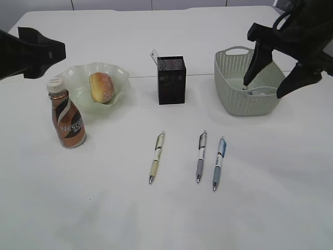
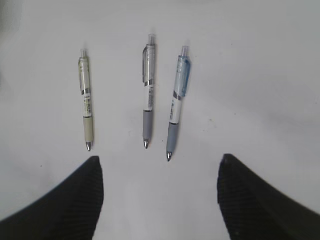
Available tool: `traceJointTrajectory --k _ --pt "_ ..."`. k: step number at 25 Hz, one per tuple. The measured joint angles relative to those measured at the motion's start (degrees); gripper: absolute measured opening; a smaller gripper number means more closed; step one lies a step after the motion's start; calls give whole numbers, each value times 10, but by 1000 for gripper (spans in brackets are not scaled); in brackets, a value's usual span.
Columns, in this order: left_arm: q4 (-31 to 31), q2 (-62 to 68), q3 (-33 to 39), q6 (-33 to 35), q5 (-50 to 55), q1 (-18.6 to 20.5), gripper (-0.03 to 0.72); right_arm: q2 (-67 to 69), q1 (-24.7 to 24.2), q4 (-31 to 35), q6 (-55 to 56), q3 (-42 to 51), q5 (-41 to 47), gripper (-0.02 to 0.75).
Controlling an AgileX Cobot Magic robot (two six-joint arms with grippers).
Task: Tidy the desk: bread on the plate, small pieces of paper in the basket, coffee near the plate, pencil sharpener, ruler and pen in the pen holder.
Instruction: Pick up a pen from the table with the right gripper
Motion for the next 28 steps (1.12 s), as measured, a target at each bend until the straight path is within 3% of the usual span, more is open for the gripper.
traceJointTrajectory --k 4,7,10,14,28 --pt "0 0 0 0 0 -15 475 11 13 -29 54 0 -2 552" --pt "0 0 0 0 0 -22 475 13 52 -138 137 0 -2 552" --pt "0 0 0 -3 1 -22 475 17 98 -204 188 0 -3 552" --pt "0 -2 0 -4 1 -22 475 47 123 -190 215 0 -13 552" --pt "0 -18 0 -10 1 -22 475 119 123 -194 221 0 -21 552"
